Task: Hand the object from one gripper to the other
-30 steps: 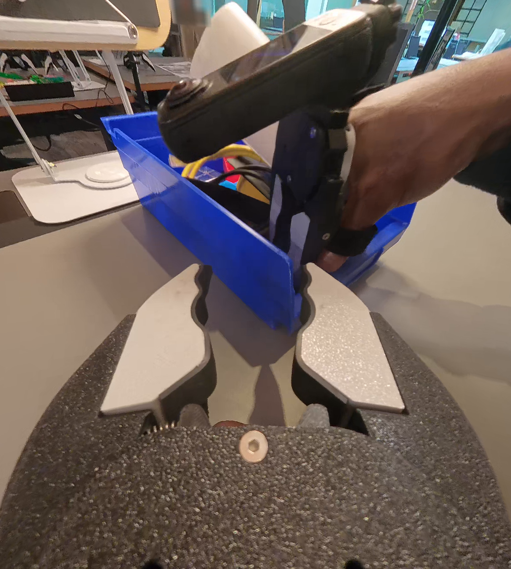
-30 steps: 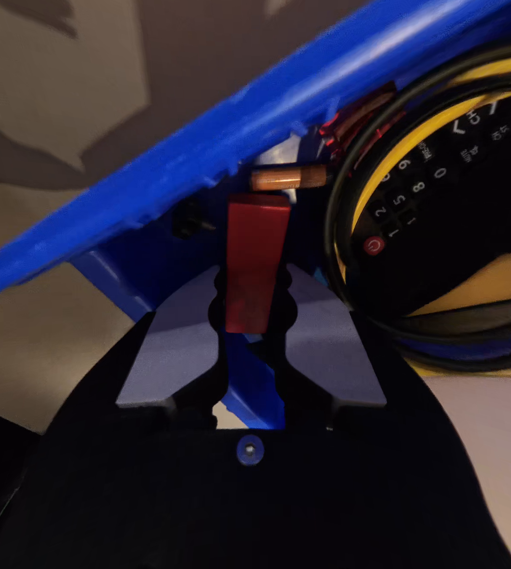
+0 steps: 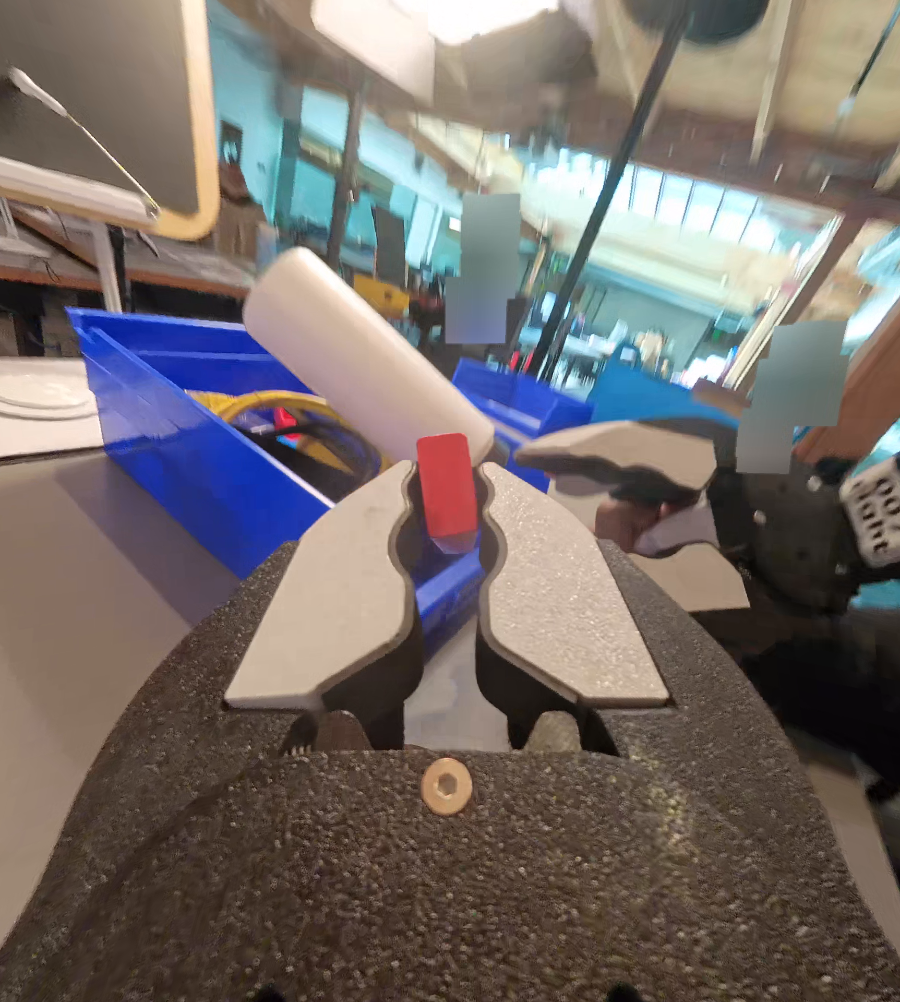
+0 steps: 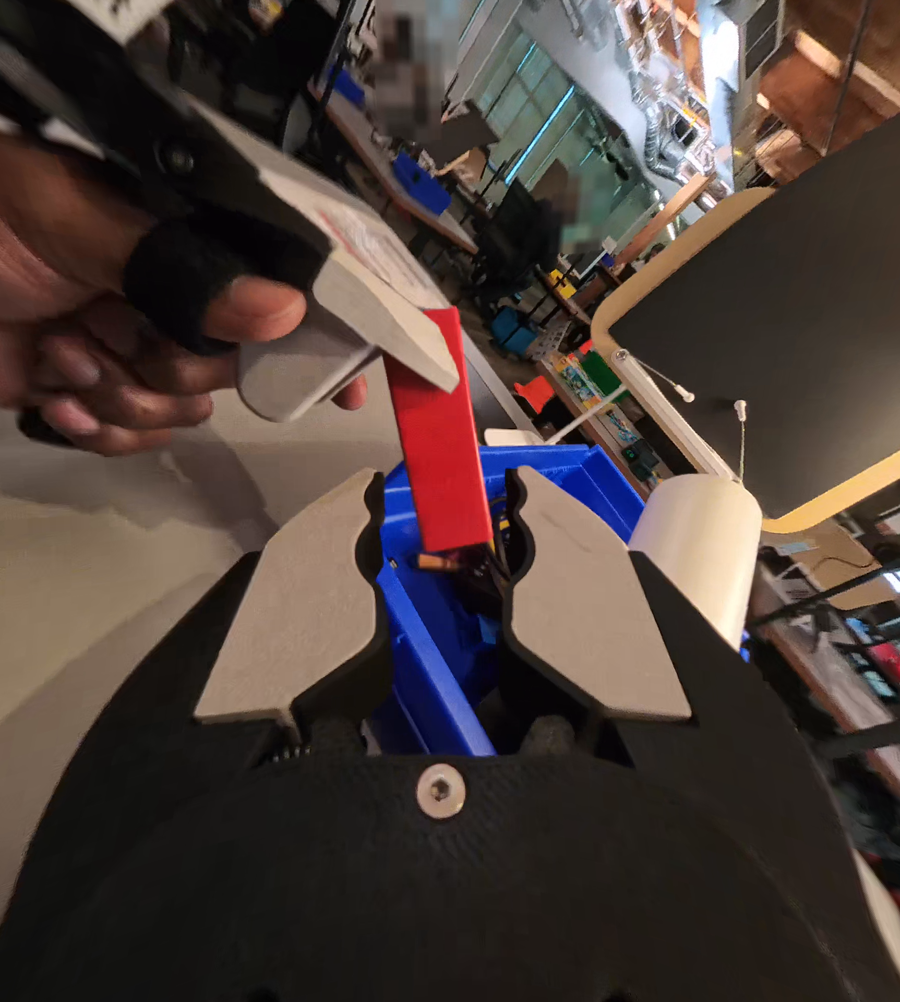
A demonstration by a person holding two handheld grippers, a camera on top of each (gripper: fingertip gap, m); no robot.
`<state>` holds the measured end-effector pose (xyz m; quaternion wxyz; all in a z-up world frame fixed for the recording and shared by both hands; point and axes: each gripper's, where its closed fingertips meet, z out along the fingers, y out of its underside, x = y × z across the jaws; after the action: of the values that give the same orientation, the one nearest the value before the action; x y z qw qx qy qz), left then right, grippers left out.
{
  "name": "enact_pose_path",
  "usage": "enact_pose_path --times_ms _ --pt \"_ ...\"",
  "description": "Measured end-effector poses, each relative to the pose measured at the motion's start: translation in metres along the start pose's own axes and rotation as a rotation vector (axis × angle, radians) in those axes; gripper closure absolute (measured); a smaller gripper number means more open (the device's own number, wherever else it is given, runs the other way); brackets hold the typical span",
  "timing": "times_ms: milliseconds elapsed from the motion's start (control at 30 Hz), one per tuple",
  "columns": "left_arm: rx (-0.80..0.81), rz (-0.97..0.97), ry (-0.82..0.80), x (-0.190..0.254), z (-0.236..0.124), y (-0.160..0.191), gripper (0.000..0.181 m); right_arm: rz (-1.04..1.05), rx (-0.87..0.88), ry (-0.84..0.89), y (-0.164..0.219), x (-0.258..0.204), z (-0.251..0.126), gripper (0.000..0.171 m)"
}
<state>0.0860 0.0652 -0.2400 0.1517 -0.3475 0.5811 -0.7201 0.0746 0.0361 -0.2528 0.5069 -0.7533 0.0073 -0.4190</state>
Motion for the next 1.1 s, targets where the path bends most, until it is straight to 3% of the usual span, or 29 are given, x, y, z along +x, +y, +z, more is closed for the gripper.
enact_pose_path --times_ms 100,200,333,400,433,500,567,667,733,833,933,1033,1100 --pt "0.253 -0.126 0.08 0.0 -0.017 -0.035 0.163 0.276 0.162 -0.086 -0.018 0.0 -0.014 0.135" --pt "0.431 -0.229 0.202 0.01 -0.029 -0.05 0.163 0.64 0.261 -0.29 -0.028 -0.013 -0.017 0.131" --pt "0.431 -0.31 0.337 0.034 -0.018 -0.035 0.163 1.072 0.407 -0.482 -0.034 -0.014 -0.021 0.108" --pt "0.398 -0.308 0.374 0.043 -0.012 -0.024 0.163 1.201 0.499 -0.499 -0.034 0.0 -0.027 0.115" --pt "0.373 -0.299 0.387 0.046 -0.009 -0.019 0.163 1.234 0.541 -0.494 -0.034 0.006 -0.031 0.128" --pt "0.325 -0.289 0.425 0.054 -0.005 -0.013 0.163 1.247 0.57 -0.464 -0.029 0.016 -0.034 0.153" --pt "0.252 -0.275 0.425 0.054 0.0 -0.008 0.16 1.204 0.579 -0.482 -0.029 0.021 -0.037 0.154" --pt "0.156 -0.172 0.352 0.042 0.002 -0.009 0.125 1.096 0.489 -0.591 -0.031 0.022 -0.037 0.155" --pt "0.103 -0.063 0.319 0.038 -0.003 -0.013 0.119 0.993 0.4 -0.654 -0.028 0.018 -0.038 0.154" --pt "-0.073 0.107 0.358 0.05 -0.007 0.0 0.122 0.812 0.239 -0.734 -0.019 0.002 -0.043 0.154" --pt "-0.272 0.277 0.396 0.066 -0.006 0.035 0.128 0.674 0.176 -0.79 -0.019 -0.016 -0.05 0.154" --pt "-0.418 0.411 0.442 0.077 -0.006 0.071 0.16 0.566 0.144 -0.793 -0.019 -0.032 -0.05 0.154" --pt "-0.408 0.394 0.413 0.076 0.0 0.074 0.162 0.562 0.175 -0.752 -0.021 -0.032 -0.047 0.153"
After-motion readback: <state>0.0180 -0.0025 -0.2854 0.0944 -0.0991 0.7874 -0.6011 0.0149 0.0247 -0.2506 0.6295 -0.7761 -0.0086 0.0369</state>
